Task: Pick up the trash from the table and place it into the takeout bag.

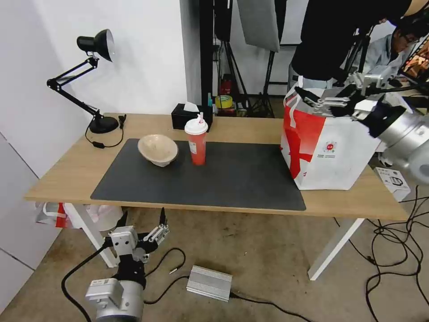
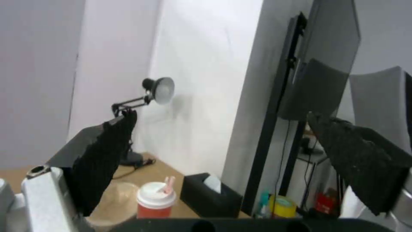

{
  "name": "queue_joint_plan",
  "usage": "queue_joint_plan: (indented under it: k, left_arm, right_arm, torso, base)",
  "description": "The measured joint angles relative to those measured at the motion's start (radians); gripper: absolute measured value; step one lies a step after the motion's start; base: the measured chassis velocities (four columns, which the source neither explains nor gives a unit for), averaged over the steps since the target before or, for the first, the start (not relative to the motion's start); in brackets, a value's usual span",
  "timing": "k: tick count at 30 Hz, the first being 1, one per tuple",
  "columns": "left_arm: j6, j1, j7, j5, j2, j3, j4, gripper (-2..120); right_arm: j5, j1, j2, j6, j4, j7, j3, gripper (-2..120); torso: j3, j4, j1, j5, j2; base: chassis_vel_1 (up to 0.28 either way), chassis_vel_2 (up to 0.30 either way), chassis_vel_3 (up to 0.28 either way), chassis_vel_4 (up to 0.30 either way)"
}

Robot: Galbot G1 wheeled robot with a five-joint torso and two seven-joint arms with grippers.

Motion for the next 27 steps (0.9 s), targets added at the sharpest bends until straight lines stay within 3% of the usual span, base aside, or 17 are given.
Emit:
queue_joint_plan:
  k: [4,14,17,27]
  left_arm:
    - [-0.001,0.004,0.0,0.002,-0.001,-0.001,-0.005,100]
    - [-0.007,0.009,0.0,0.012,-0.009,-0.002,-0.006,100]
    - [-0.014,0.018,0.001,0.024,-0.019,-0.002,-0.006,100]
    - [-0.019,0.021,0.001,0.028,-0.026,-0.005,-0.008,100]
  right_arm:
    - [-0.064,-0.122,0.054,0.032,0.113,0.17,0.043,100]
    - [-0.141,-0.257,0.129,0.04,0.221,0.294,0.108,100]
    - [-0.179,-0.308,0.191,0.031,0.267,0.363,0.102,100]
    - [-0.278,-0.449,0.309,0.027,0.312,0.44,0.121,100]
  torso:
    - [0.0,-0.0001,0.0,0.0,0.0]
    - [0.0,-0.0001,0.0,-0.0001,0.0]
    - [0.0,-0.0001,0.0,0.0,0.0]
    - [0.0,-0.0001,0.0,0.0,0.0]
  base:
    - [0.0,0.0,0.0,0.0]
    - [0.0,0.0,0.0,0.0]
    - [0.0,0.0,0.0,0.0]
    - [0.0,0.0,0.0,0.0]
